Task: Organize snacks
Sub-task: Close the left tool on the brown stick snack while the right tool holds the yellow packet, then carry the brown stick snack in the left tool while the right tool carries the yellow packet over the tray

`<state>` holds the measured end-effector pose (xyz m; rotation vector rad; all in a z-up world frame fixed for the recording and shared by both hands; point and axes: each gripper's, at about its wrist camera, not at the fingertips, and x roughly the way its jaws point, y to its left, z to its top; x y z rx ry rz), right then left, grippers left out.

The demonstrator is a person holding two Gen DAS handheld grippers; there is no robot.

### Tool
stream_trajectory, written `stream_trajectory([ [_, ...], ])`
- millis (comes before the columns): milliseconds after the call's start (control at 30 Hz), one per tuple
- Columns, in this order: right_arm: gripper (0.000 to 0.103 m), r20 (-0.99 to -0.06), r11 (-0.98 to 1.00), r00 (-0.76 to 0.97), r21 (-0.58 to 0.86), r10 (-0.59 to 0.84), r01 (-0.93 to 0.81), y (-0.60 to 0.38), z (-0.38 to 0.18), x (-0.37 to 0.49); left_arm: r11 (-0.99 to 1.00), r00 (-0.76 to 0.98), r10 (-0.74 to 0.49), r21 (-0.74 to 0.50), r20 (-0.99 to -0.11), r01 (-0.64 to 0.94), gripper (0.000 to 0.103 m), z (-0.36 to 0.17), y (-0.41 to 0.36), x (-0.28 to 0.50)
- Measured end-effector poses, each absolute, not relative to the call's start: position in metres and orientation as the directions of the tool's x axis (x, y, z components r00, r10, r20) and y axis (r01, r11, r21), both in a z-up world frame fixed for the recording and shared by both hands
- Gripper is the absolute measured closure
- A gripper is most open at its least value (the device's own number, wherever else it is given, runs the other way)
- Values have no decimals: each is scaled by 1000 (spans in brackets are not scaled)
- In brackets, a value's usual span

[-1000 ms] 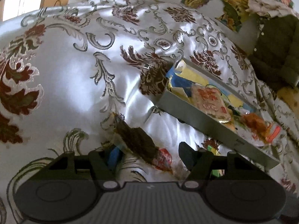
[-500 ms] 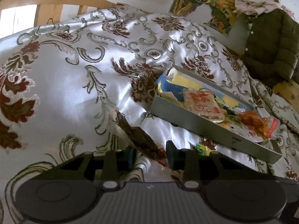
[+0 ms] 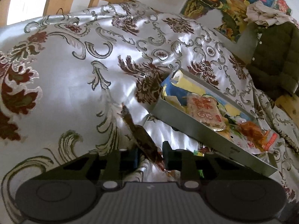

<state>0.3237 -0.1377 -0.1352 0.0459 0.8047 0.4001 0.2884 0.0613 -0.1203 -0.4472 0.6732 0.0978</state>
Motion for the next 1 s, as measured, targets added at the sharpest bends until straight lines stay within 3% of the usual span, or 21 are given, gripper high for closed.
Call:
stream_trajectory([
  [367, 51, -660, 925, 659, 160, 360, -345, -142, -117, 308, 883, 807, -52, -405, -588, -237, 84, -103, 64, 279],
  [600, 51, -626, 928, 692, 166, 360, -332, -150, -103, 307, 886, 825, -46, -405, -563, -227, 84, -95, 64, 277],
  [1000, 51, -576, 933, 735, 187, 359, -309, -162, -87, 311, 920, 895, -96, -381, -436, -87, 84, -67, 44, 264],
])
